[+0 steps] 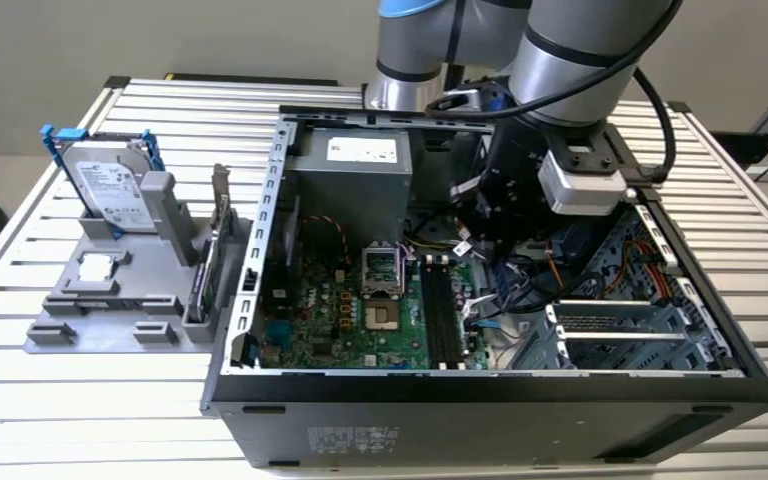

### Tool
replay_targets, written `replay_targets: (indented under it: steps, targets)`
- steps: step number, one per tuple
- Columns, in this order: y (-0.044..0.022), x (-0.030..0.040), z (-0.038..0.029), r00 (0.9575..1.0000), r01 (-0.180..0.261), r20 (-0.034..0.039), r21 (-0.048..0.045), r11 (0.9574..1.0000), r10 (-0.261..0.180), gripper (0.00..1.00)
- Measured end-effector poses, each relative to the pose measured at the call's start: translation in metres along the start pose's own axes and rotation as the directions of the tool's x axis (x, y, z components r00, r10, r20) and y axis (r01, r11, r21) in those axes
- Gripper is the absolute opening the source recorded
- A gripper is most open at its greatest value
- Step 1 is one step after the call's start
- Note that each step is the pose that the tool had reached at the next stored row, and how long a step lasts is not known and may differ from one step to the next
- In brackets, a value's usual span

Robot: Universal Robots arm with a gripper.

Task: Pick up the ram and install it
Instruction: 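Insert the ram into the slot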

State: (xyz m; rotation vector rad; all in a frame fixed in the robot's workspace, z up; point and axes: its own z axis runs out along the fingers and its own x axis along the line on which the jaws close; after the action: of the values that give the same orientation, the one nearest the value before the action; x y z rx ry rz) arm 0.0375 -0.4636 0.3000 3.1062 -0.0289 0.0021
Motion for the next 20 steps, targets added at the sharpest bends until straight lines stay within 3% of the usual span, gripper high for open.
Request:
replay_targets:
  steps: [7, 12, 20]
  targets:
    - [0.0019, -0.0044, 0.0030, 1.0000, 0.000, 0.0006, -0.0002, 1.0000, 0.000, 0.00]
    - [0.0039, -0.0070, 0.0066, 0.9999, 0.000, 0.0111, -0.0004, 1.0000, 0.000, 0.00]
    - [0.0086, -0.0085, 0.0190, 0.9999, 0.000, 0.0132, -0.0003, 1.0000, 0.000, 0.00]
